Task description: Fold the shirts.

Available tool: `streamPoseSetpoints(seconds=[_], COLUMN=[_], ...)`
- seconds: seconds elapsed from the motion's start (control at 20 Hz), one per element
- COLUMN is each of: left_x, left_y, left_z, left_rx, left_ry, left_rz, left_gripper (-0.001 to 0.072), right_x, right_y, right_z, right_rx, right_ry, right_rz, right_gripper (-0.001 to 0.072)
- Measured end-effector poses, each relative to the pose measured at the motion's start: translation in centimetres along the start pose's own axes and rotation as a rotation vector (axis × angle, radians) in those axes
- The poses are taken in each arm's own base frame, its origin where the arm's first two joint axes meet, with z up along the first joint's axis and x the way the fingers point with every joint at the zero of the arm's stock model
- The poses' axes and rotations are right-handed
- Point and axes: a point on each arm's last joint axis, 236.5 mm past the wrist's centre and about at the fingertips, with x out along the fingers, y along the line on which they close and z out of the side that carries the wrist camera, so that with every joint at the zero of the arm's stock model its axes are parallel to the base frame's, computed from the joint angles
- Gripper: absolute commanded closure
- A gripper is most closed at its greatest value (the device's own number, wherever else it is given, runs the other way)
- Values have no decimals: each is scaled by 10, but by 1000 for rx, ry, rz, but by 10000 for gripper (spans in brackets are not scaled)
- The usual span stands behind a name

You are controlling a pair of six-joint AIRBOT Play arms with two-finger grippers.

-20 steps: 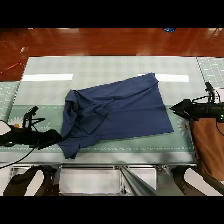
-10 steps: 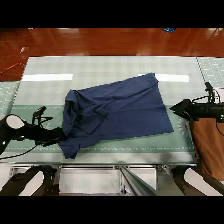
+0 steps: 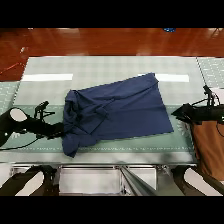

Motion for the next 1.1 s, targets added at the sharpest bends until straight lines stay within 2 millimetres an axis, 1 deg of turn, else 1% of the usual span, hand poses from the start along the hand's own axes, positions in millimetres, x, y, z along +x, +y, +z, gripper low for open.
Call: streamPoseSetpoints(seconds=[0.2, 0.3, 0.45, 0.55, 0.8, 0.9, 0.95, 1.0, 1.1], left_x=[-7, -8, -9, -9, -9, -9, -9, -9, -12], left_y=[-4, -5, -6, -8, -11, -12, -13, -15, -19], left_z=[1, 2, 2, 2, 3, 4, 4, 4, 9], left_rx=[10, 11, 11, 9, 4, 2, 0, -2, -5], left_ry=[10, 11, 9, 10, 6, 4, 4, 1, -15], left_rz=[-5, -7, -11, -17, -32, -36, -40, -46, -59], left_gripper=[685, 685, 685, 685, 685, 685, 685, 685, 685], right_x=[-2, -4, -1, 5, 28, 40, 47, 56, 67], right_y=[-32, -41, -50, -51, -46, -36, -28, -21, -5], right_z=[-11, -16, -25, -30, -39, -43, -44, -40, -27], right_rx=[28, 36, 55, 76, 125, 122, 120, 108, 59], right_ry=[46, 68, 114, 154, 238, 277, 290, 278, 240], right_rz=[-135, -175, -201, -190, -127, -97, -78, -65, -39], right_gripper=[306, 306, 306, 306, 307, 311, 438, 686, 687])
